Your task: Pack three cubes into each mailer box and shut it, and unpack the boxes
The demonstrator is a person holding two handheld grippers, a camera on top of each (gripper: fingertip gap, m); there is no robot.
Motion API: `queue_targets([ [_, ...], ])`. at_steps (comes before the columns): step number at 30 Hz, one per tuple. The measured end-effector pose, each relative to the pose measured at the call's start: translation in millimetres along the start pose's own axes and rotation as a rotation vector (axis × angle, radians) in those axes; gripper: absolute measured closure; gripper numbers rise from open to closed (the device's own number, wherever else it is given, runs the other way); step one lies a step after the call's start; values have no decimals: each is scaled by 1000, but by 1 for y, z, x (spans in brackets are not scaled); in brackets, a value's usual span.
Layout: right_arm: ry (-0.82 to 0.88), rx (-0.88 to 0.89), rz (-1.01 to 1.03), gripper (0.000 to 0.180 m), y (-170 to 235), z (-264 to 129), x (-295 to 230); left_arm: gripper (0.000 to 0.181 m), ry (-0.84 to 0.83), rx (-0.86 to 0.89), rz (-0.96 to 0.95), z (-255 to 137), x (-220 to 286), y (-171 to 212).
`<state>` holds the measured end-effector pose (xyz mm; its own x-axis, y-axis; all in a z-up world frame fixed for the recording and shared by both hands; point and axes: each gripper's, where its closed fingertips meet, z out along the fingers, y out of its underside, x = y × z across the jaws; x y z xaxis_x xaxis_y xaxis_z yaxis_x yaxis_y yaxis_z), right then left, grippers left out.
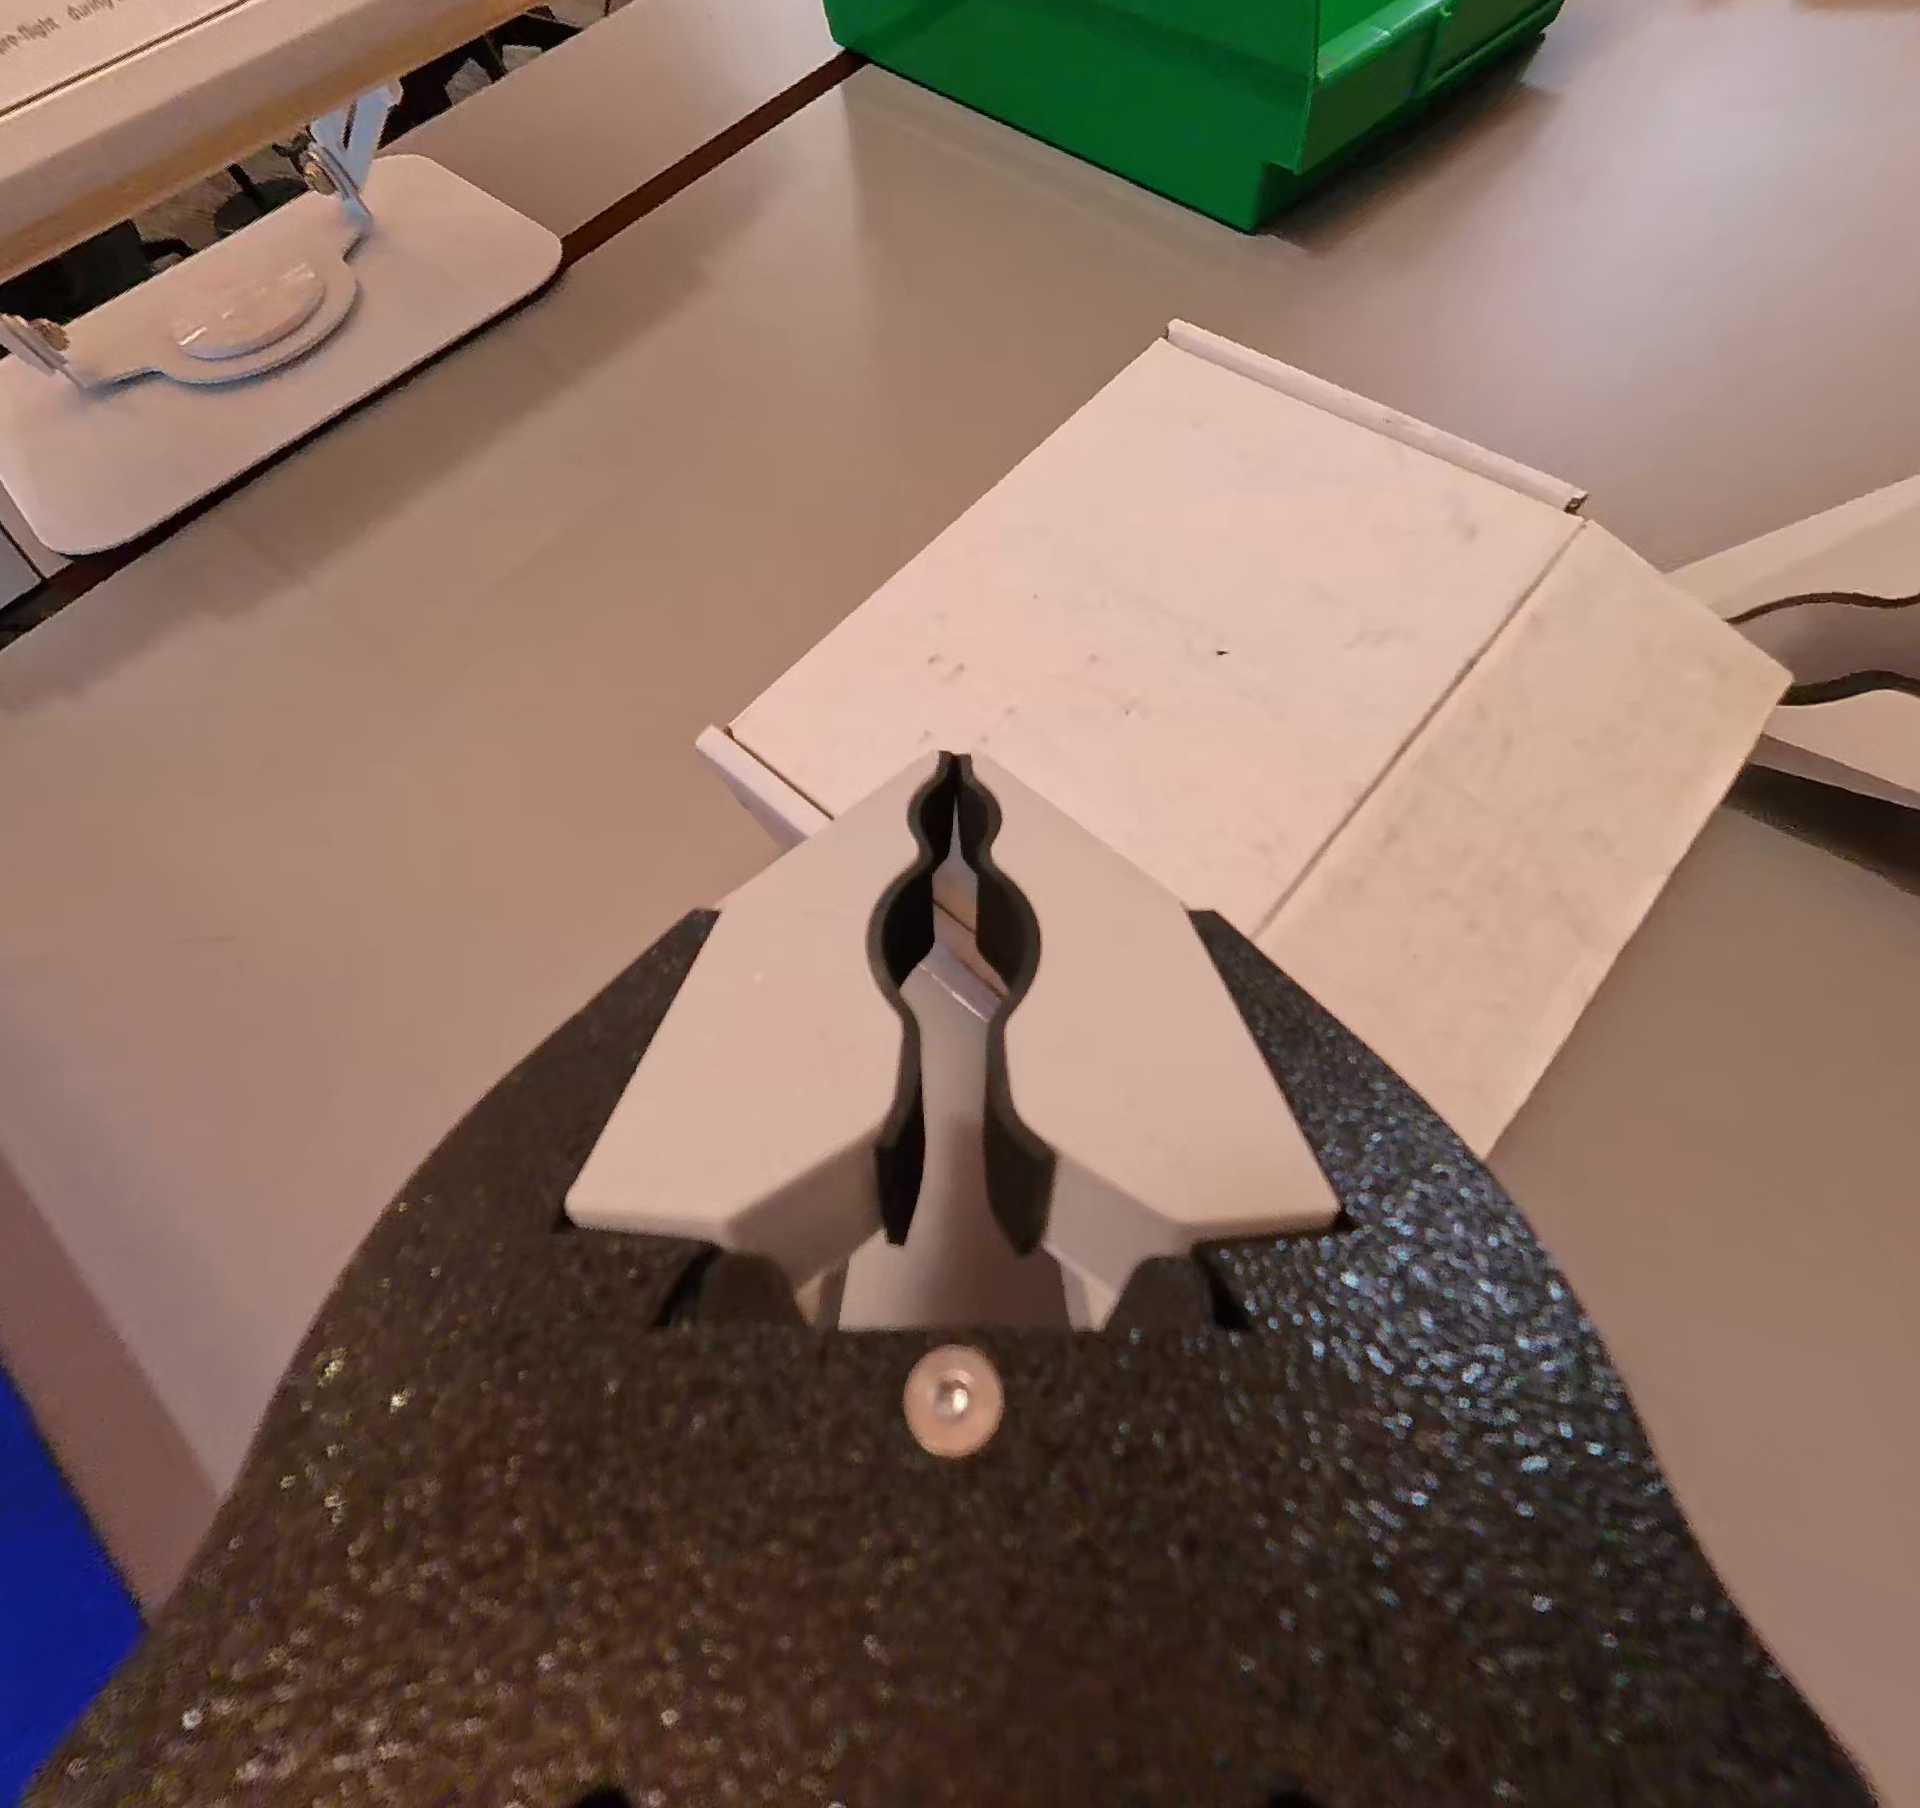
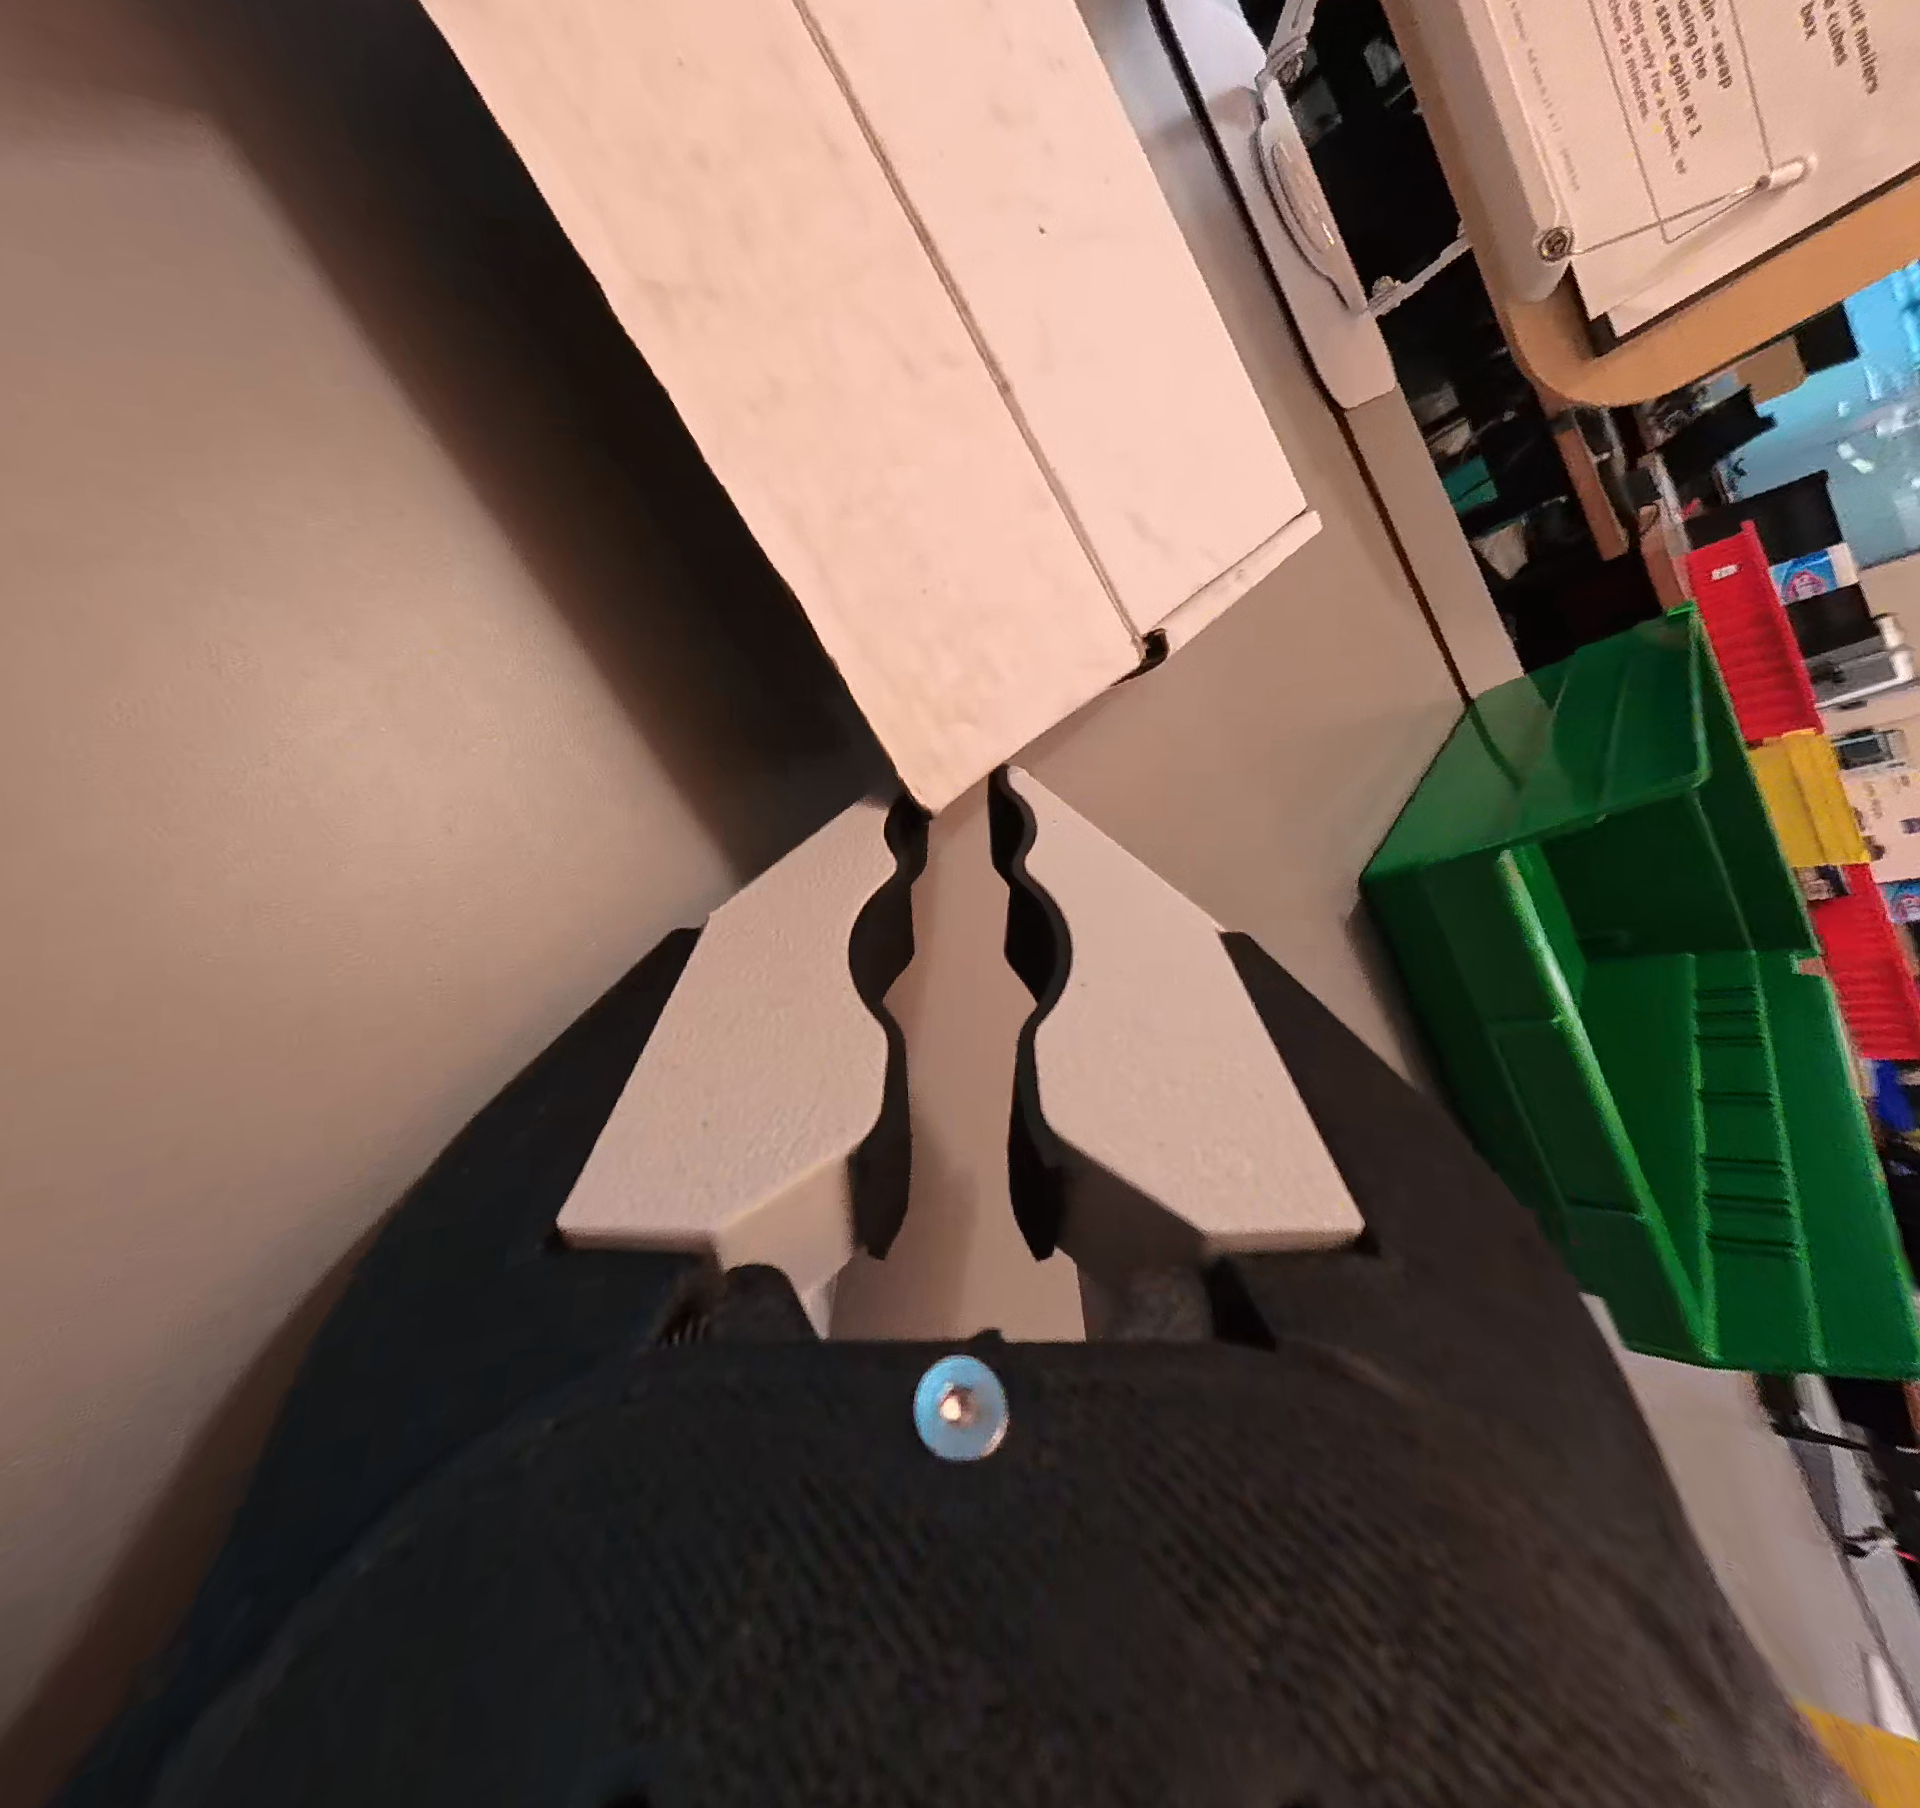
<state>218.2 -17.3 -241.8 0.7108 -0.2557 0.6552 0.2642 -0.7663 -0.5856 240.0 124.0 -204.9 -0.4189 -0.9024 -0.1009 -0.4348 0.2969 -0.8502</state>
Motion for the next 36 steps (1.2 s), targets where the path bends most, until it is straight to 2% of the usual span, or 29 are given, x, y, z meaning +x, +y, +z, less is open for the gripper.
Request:
queue_targets([
  [9,-140,73,162,171,-6,-5,-4,181,0,-4,-8,0,0,0],
  [20,-141,27,-69,168,6,15,6,181,-8,11,6,1,0,0],
  [24,-227,84,-89,165,5,13,4,181,-25,-9,40,0,0,0],
  [26,-355,131,-21,154,1,4,-3,181,-30,-12,46,1,0,0],
  [27,-432,160,16,138,-3,-3,-7,181,-29,-12,44,1,0,0],
  [28,-484,196,66,131,-8,-11,-7,181,-27,-12,40,1,0,0],
  [33,-627,349,377,123,-30,-36,11,181,-26,-6,33,1,0,0],
  [36,-657,273,529,130,-27,-26,10,181,-28,-3,28,1,0,0],
])
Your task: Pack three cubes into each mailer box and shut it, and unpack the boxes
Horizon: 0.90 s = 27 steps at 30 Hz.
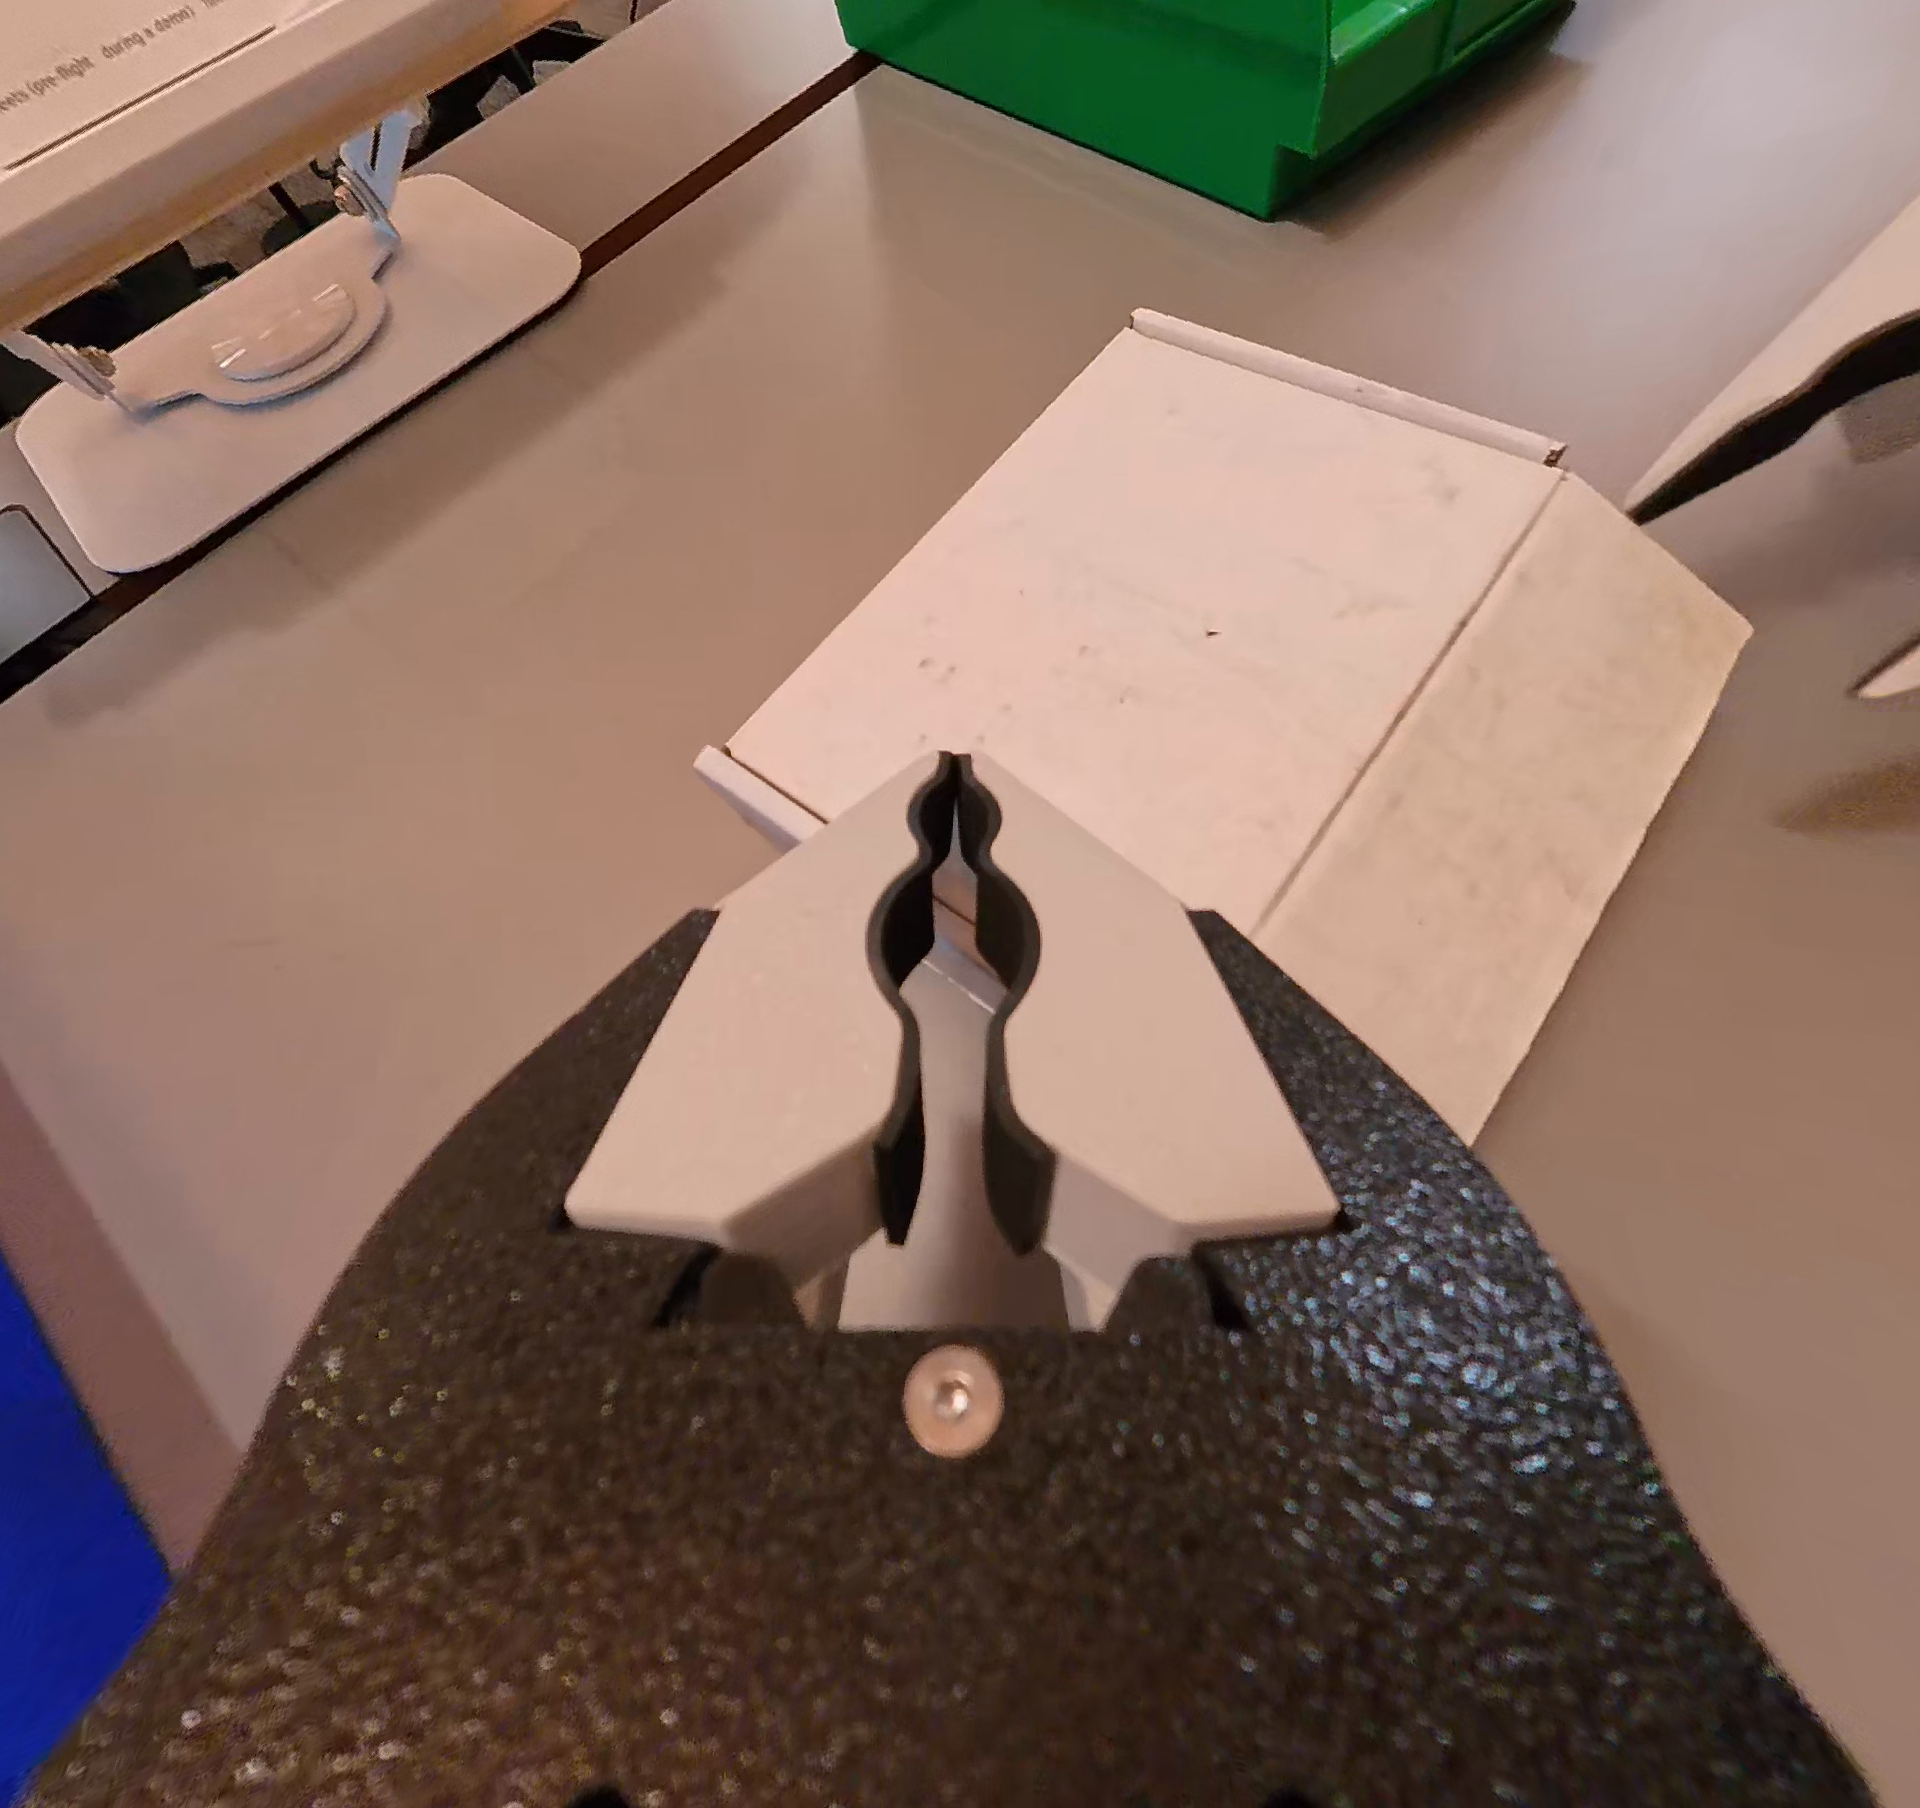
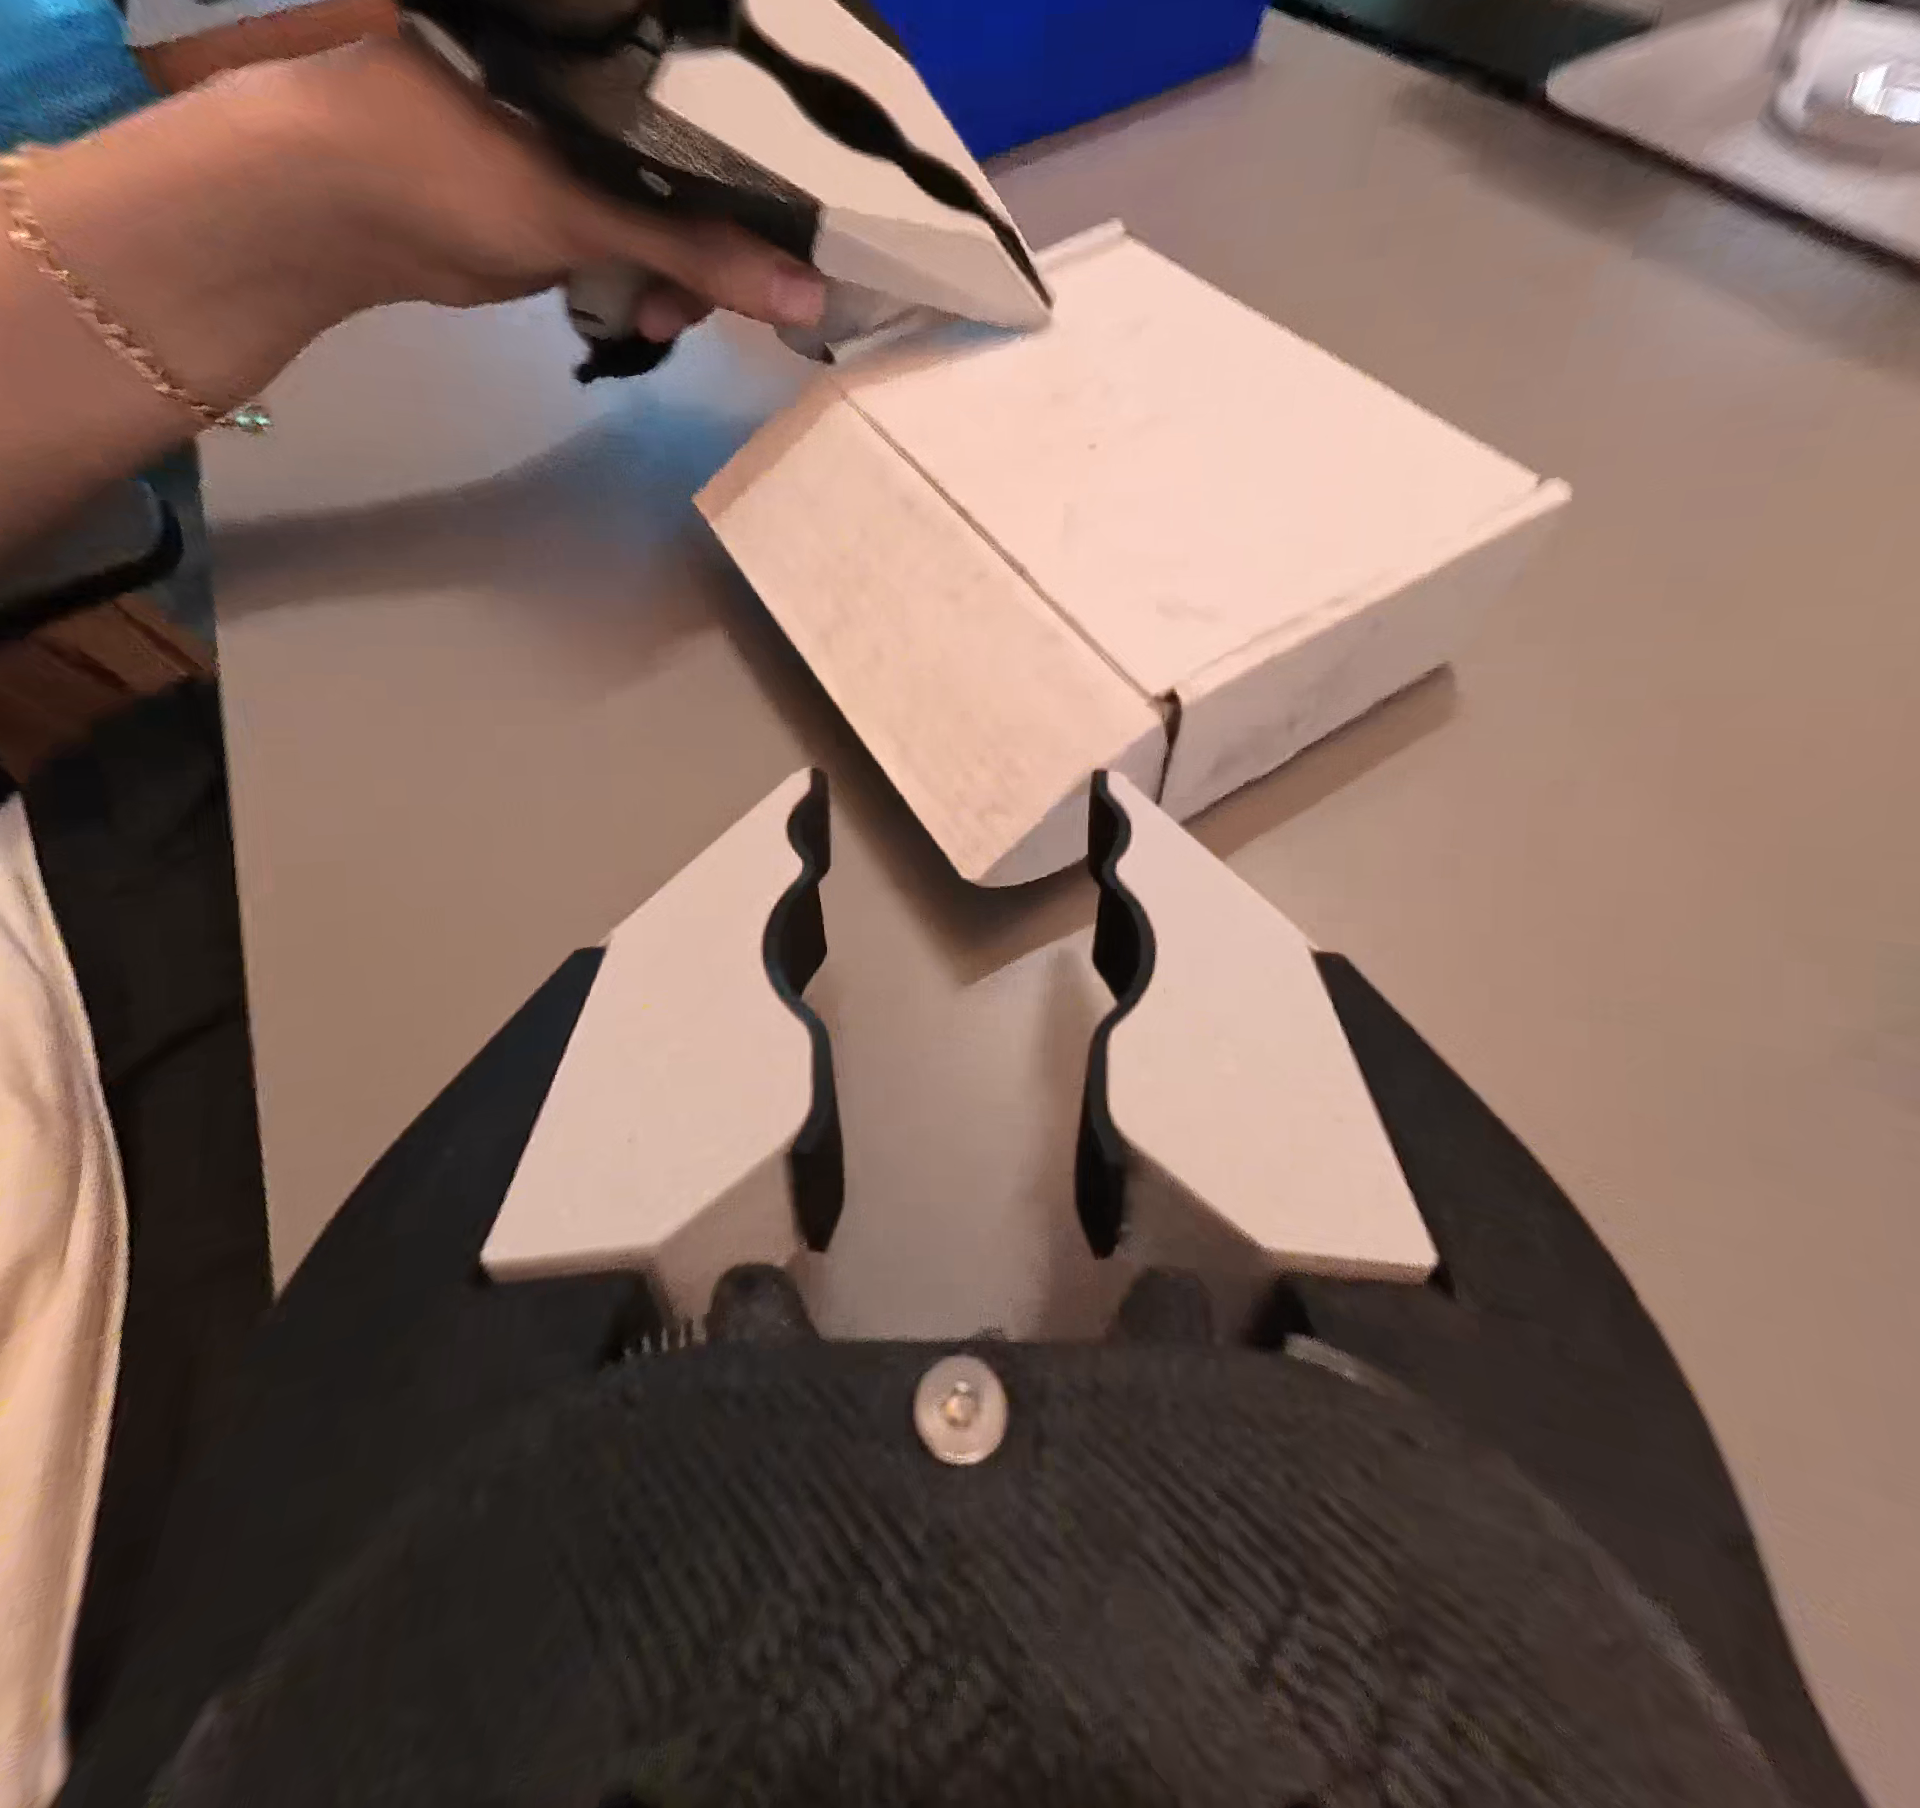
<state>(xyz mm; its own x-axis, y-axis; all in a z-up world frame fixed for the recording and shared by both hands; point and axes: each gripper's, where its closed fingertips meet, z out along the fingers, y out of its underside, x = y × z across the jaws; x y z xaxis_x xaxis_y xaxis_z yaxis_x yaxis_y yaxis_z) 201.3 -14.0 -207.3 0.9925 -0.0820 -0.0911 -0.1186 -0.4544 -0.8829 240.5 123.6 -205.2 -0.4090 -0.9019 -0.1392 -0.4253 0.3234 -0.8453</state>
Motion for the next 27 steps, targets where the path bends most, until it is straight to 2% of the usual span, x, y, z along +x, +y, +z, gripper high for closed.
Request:
queue_targets([
  [3,68,-62,56,133,10,9,16,181,0,-1,-2,0,0,0],
  [8,79,-55,71,106,10,16,37,181,-5,-16,22,0,0,0],
  [9,57,-72,70,108,12,18,37,181,-7,-19,27,0,0,0],
  [11,-10,-105,58,133,14,24,30,181,-10,-19,31,0,0,0],
  [14,23,-131,-4,134,14,24,33,181,-3,-11,15,0,0,0],
  [15,40,-131,-11,132,13,24,35,181,-3,-3,12,0,0,0],
  [17,75,-138,-13,107,13,23,39,181,-1,17,9,0,0,-1],
  [18,70,-144,-18,102,13,22,37,181,2,20,5,0,0,-1],
  [20,64,-137,-26,101,12,20,35,181,-45,18,21,-7,-8,-1],
  [23,54,-138,-59,96,9,12,31,181,-108,124,46,-34,-16,-11],
  [24,68,-133,-92,96,5,8,32,179,-83,133,58,-42,-10,-8],
  [27,162,-78,-180,108,-16,-3,43,145,-17,32,133,-56,14,27],
])
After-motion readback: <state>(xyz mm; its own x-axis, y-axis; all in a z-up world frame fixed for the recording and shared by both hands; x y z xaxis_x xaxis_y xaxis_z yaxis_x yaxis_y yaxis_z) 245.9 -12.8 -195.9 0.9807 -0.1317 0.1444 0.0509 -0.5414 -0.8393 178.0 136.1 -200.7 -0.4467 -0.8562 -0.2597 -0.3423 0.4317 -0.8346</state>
